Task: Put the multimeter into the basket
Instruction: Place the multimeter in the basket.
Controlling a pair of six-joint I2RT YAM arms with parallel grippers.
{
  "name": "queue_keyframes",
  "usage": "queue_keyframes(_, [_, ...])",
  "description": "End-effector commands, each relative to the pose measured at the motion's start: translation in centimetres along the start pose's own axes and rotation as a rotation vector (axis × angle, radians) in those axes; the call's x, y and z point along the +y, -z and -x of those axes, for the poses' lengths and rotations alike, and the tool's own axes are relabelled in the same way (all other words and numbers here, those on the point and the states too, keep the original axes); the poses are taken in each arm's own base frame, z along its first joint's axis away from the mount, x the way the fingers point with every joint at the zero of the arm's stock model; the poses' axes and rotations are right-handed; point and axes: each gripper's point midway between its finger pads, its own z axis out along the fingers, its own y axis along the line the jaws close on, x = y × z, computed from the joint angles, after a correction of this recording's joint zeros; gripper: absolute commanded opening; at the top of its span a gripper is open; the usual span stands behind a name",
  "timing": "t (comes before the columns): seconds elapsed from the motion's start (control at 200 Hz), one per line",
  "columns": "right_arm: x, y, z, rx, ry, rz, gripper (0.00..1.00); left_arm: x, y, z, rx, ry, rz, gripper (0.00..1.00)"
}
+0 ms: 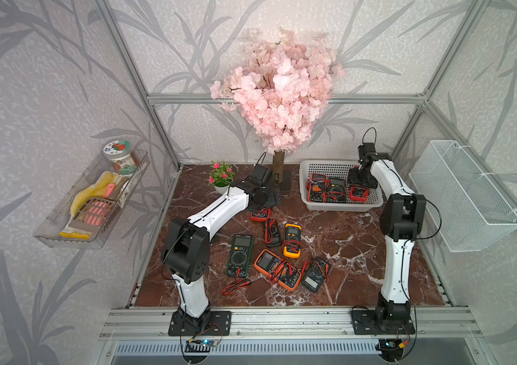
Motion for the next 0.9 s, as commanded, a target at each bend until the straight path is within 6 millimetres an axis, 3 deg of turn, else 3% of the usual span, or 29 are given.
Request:
queue_keyframes(0.0, [-0.4, -0.1, -0.1, -0.008, -0.004, -0.021, 0.61, -0.1, 0.1, -0.1, 0.013, -0.02, 0.006, 1.0])
queue_keyframes(0.265, [-0.8, -1.0, -1.7, 0.018, -0.016, -0.037, 0.63, -0.1, 0.1, -0.1, 0.015, -0.028, 0.007, 1.0])
queue_keyframes(0.535, [-1.5, -1.9, -2.1, 0.043, -0.016, -0.088, 0.89, 0.0, 0.3, -0.1, 0.013, -0.029, 0.009, 1.0])
queue_keyframes(0.895, [-1.3, -0.3, -1.1, 0.008, -0.037, -0.068, 0.96, 0.2, 0.5, -0.3, 0.01, -0.034, 0.012, 1.0])
